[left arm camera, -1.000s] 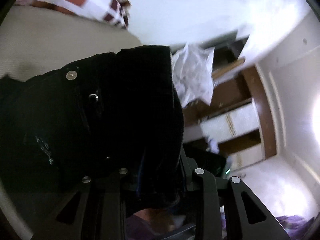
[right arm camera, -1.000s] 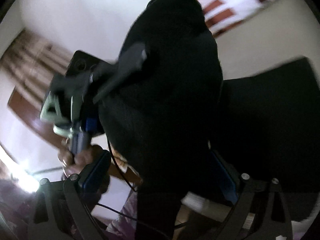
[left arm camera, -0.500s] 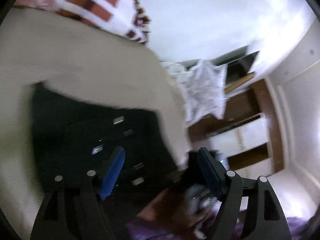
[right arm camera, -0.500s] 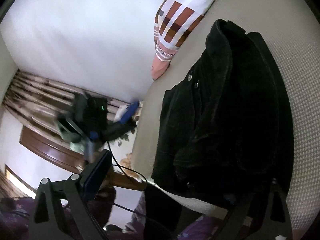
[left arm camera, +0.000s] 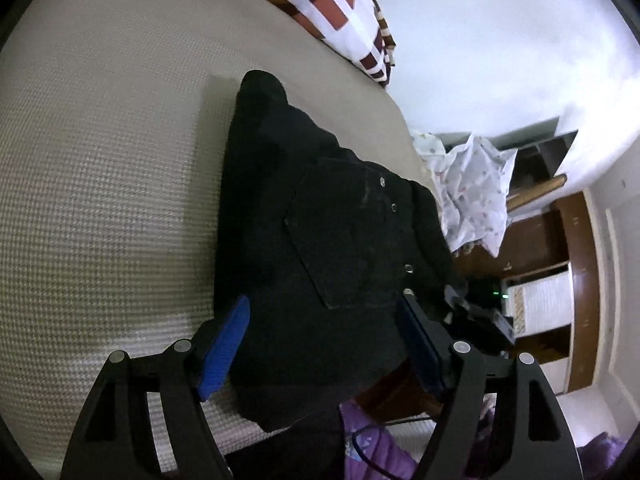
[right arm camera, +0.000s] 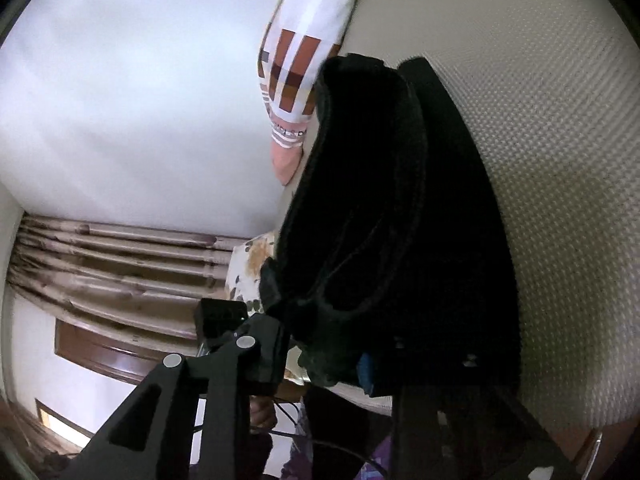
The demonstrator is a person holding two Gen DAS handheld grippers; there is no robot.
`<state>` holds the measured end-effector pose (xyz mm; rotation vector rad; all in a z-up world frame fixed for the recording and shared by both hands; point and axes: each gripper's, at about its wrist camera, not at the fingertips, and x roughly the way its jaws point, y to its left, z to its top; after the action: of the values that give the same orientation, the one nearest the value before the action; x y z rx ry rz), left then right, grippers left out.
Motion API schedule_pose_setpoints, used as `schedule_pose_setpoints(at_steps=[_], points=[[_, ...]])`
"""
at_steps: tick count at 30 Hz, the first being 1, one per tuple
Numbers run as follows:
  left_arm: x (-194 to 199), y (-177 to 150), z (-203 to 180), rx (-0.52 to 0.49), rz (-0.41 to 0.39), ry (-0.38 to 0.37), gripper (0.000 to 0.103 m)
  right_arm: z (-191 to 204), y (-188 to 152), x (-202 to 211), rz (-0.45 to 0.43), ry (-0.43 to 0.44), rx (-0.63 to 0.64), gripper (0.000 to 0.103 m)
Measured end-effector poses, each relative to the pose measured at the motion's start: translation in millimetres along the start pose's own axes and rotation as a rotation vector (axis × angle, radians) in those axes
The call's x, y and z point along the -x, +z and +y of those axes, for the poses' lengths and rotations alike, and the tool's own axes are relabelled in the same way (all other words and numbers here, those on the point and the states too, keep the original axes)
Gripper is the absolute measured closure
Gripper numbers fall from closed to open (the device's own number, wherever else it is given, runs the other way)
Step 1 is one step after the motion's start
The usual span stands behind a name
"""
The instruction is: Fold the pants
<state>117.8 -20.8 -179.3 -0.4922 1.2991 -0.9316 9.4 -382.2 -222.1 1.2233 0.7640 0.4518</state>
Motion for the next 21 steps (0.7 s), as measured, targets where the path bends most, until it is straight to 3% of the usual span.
schedule_pose_setpoints(at_steps=[2,5,7,9,11,14,18,21], points=[[-7.6,-1.5,-7.7,-0.029,0.011,-0.003,0.027,7.2,-4.6,6.2,-0.012,-0.018,0.057,0.077],[-25.9,-1.0,-16.7,-0.071,0.032,0.031,0.027,-18.2,-4.0,14.0,0.014,-0.073,0.048,0.077],[-29.1,-1.1,-17.7,-0.072,0.029,0.029,0.027,-34.1,-2.8,22.9,0.014,-0.017,-0.026,0.071],[-27.8,0.0,-15.5,-0.052,0.027,0.017,0.027,-33.8,4.1,45.6,-0.055,-0.018,-0.039,0.06],[-23.9,-1.3,-12.8,-0.032,0.022,0.002,0.027,-35.8,9.3,73.6,-0.131,-0.015,-0.047,0.058],[-23.4,-1.8,-12.7,-0.014,0.015,-0.004,0.027,-38.0,7.4,112.6,-0.225,0.087,-0.096,0.058],[-26.4,-1.2,-19.4,-0.026,0.011,0.015,0.027,-23.1,-7.6,107.2,-0.175,0.164,-0.096,0.058],[-28.9,-0.4,-23.2,-0.028,0.008,0.019,0.027,-15.2,-9.8,85.1,-0.112,0.11,-0.066,0.058]])
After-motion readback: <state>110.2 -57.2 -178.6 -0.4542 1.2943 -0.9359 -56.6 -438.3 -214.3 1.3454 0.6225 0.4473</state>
